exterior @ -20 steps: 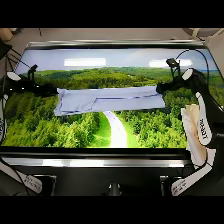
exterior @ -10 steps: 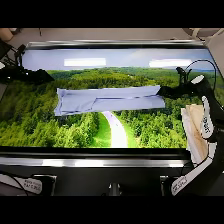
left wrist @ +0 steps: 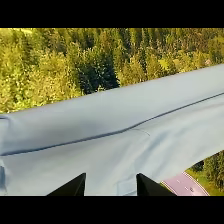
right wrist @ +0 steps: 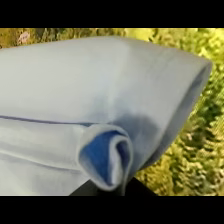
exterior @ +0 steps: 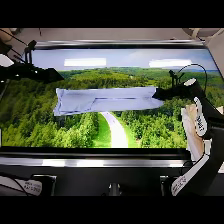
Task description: Fold the shirts.
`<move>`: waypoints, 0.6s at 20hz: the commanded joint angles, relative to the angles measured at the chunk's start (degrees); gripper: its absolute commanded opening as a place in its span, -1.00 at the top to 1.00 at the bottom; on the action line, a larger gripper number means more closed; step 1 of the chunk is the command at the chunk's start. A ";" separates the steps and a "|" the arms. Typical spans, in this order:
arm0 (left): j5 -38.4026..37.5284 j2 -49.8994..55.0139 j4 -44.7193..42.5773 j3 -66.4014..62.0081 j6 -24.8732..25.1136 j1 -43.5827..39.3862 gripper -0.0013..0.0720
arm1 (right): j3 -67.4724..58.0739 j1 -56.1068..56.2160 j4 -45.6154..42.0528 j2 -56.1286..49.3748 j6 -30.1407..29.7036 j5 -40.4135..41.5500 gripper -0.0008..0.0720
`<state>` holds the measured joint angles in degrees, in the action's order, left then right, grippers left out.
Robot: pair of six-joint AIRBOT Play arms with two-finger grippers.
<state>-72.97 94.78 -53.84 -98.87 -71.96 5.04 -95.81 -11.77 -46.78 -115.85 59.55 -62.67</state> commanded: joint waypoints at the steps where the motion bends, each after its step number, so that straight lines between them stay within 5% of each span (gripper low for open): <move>1: 0.11 2.10 0.13 1.25 -0.04 -4.00 -0.10 | -0.09 0.50 1.33 2.95 -6.10 -0.13 0.91; 2: 0.61 3.04 0.15 1.92 -0.07 -5.49 -0.08 | -0.09 0.50 1.33 4.59 -6.97 -0.48 0.91; 4: 2.38 5.95 0.31 2.36 -1.55 -9.33 0.82 | -0.09 0.50 1.31 8.61 -7.28 -2.12 0.92; 12: 21.92 17.68 20.55 2.34 -5.62 -24.79 0.91 | -0.07 0.63 0.90 25.46 -0.31 -12.41 0.91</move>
<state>-58.24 108.88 -42.70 -96.57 -76.55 -15.03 -95.85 -11.16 -45.74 -95.77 55.68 -71.70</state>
